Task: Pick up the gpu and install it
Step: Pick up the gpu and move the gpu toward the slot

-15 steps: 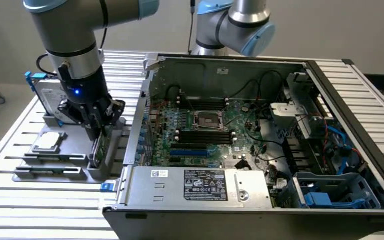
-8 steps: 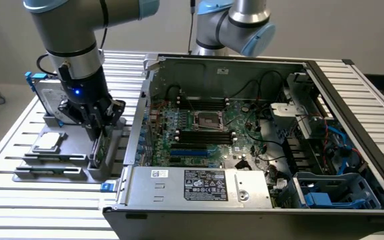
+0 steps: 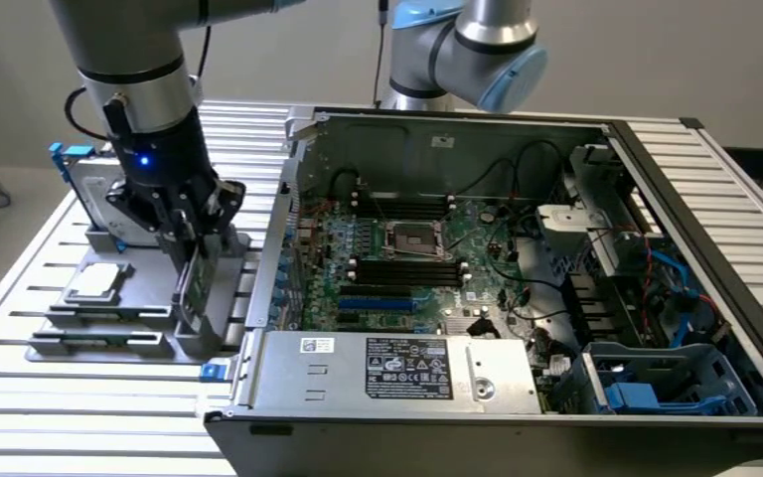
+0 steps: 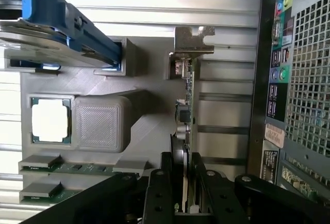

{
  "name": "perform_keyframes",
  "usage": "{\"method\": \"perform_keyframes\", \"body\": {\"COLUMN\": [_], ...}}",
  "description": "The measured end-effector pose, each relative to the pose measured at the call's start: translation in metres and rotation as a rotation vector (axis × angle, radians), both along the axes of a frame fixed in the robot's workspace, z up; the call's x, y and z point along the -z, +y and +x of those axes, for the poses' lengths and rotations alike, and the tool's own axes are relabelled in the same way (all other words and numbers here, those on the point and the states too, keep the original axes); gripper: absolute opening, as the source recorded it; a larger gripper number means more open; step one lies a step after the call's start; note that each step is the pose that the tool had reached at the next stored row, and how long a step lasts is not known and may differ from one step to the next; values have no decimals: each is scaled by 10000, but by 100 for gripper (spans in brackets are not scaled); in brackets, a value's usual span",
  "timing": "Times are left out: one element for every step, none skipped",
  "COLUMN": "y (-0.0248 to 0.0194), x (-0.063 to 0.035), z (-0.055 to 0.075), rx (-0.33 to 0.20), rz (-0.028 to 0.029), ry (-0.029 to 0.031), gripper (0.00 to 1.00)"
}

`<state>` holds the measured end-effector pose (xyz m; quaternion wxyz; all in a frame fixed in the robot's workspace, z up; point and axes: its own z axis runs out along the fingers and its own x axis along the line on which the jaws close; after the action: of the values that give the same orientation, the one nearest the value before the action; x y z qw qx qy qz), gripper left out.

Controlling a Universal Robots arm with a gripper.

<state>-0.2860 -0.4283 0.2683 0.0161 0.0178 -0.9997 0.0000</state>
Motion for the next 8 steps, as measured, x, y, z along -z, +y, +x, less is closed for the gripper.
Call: {"method": "perform_keyframes", "body": {"y": [2,4,5,6,8,11,13,15], "x": [-42,-87,-126,-163,-200,-245,-290,-335], "z": [0,0,1,1,0,0,0,0], "rx": [-1,0,0,-1,0,1,0,0], "rz": [2,0,1,2,2,2,3,2], "ry": [-2,0,-2,-2,-1,-1,-2,0], "gripper": [26,26,26,26,26,26,26,26]}}
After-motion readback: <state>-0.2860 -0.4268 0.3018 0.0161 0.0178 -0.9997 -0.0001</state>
